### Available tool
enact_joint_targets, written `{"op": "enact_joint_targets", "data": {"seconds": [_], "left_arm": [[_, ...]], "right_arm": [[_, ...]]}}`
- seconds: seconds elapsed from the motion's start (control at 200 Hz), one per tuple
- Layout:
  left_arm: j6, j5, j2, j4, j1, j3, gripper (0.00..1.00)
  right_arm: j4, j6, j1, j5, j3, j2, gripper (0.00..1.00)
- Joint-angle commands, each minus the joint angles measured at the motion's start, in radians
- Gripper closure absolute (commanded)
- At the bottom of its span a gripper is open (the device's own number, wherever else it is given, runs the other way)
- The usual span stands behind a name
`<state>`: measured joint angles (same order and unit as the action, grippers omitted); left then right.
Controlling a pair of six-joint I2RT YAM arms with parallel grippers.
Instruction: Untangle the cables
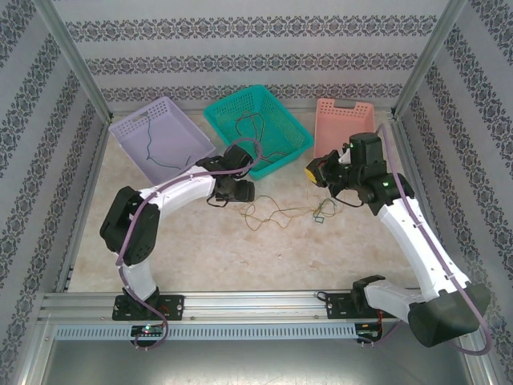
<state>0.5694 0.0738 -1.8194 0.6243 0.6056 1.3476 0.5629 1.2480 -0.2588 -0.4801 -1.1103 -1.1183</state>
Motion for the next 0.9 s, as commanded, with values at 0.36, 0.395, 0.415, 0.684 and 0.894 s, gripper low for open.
{"op": "enact_joint_targets", "data": {"seconds": [0.36, 0.395, 0.415, 0.684, 0.894], "left_arm": [[0.174, -0.184, 0.207, 0.050, 0.053, 0.024, 0.32], [0.177, -0.188, 0.218, 0.063, 0.053, 0.033, 0.31], [0.179, -0.188, 0.222, 0.070, 0.053, 0.038, 0.31], [0.325, -0.087, 0.272, 0.040, 0.054, 0.025, 0.30], [0.307, 0.007, 0.340, -0.135, 0.084, -0.038, 0.36]], "right_arm": [[-0.033, -0.181, -0.016, -0.010, -0.547, -0.053, 1.00], [-0.043, -0.180, -0.023, -0.026, -0.583, -0.068, 1.00], [-0.049, -0.179, -0.027, -0.034, -0.603, -0.078, 1.00], [-0.123, -0.178, -0.130, -0.045, -0.860, -0.198, 1.00], [-0.128, -0.177, -0.152, -0.024, -0.969, -0.245, 1.00]]}}
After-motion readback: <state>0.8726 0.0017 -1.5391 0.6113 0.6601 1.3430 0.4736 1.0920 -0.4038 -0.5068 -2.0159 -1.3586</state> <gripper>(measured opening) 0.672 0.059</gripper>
